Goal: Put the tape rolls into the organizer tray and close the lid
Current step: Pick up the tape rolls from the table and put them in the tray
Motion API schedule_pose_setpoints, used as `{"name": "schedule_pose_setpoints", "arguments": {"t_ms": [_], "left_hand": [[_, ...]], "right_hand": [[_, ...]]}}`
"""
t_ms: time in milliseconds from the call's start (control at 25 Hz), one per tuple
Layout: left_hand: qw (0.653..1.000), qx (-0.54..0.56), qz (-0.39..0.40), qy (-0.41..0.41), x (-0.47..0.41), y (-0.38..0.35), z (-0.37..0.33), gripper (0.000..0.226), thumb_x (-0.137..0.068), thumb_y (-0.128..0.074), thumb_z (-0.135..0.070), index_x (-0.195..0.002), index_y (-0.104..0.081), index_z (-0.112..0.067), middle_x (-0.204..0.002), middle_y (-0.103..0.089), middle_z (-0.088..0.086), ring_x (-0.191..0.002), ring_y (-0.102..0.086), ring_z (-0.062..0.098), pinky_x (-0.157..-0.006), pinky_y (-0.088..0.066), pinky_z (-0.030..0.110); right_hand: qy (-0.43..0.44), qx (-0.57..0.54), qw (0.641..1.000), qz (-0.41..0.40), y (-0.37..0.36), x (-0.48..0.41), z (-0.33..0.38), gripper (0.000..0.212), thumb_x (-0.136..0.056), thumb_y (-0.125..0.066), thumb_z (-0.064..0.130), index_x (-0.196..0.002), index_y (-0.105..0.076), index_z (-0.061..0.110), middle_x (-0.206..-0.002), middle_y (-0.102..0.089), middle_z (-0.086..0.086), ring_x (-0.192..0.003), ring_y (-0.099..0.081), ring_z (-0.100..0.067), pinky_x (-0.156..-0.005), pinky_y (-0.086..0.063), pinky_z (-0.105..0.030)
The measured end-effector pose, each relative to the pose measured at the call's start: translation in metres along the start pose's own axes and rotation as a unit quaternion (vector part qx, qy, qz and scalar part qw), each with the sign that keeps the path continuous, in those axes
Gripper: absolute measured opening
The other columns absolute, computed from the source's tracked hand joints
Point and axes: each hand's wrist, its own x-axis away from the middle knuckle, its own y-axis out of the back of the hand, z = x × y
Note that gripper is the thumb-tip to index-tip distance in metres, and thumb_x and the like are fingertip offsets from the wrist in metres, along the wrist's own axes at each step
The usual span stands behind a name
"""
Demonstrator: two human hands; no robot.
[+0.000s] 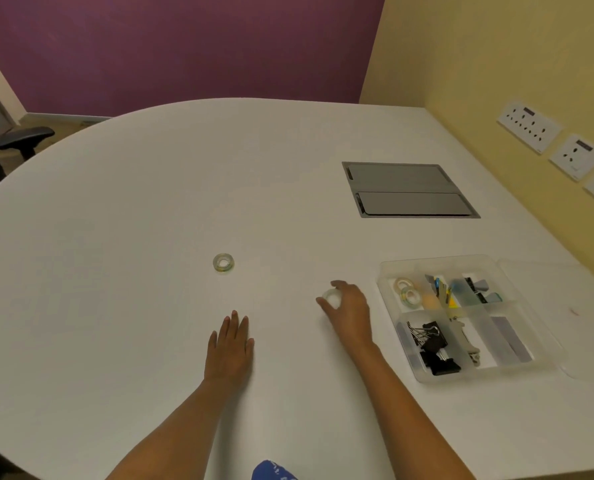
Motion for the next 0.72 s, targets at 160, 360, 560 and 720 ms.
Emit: {"name": "schedule_pose_setpoints", "arguments": {"t_ms": [160,360,560,720], "left_hand": [[1.0,-0.002,0.006,-0.015,-0.008,-0.005,-0.023,0.053,-0.104,-0.019,-0.031,-0.153,-0.003,-0.018,-0.163,0.008,0.003,-0.151,0.004,0.018,-0.123,-0.004,0.038],[0.999,-0.003,0.011,-0.03,-0.019,-0.011,-0.048,0.053,-0.104,-0.02,-0.032,-0.153,-0.004,-0.018,-0.163,0.007,0.003,-0.151,0.003,0.018,-0.123,-0.003,0.039],[1.0,-0.005,0.007,-0.027,-0.032,-0.016,-0.066,0.054,-0.104,-0.02,-0.032,-0.153,-0.004,-0.018,-0.163,0.006,0.003,-0.151,0.002,0.018,-0.123,-0.004,0.039],[1.0,-0.001,-0.001,-0.014,-0.038,-0.02,-0.075,0.054,-0.104,-0.02,-0.033,-0.153,-0.003,-0.019,-0.163,0.006,0.003,-0.151,0.003,0.018,-0.123,-0.002,0.04]], "right_hand": [[-0.026,-0.015,0.996,-0.084,0.042,-0.029,-0.028,0.041,-0.088,-0.069,0.019,-0.124,-0.057,0.003,-0.124,-0.061,-0.017,-0.117,-0.056,-0.03,-0.1,-0.043,-0.033],[-0.071,0.0,0.992,-0.105,0.075,-0.052,-0.076,0.041,-0.087,-0.069,0.009,-0.125,-0.057,0.001,-0.129,-0.055,-0.02,-0.119,-0.053,-0.033,-0.101,-0.043,-0.035],[-0.093,0.066,0.992,-0.044,0.08,-0.068,-0.11,0.052,-0.082,-0.072,0.003,-0.13,-0.052,0.005,-0.135,-0.04,-0.023,-0.121,-0.049,-0.034,-0.102,-0.044,-0.036],[-0.086,0.085,0.993,-0.012,0.078,-0.082,-0.122,0.054,-0.082,-0.072,0.004,-0.131,-0.049,0.006,-0.133,-0.046,-0.02,-0.12,-0.051,-0.034,-0.096,-0.047,-0.037]]}}
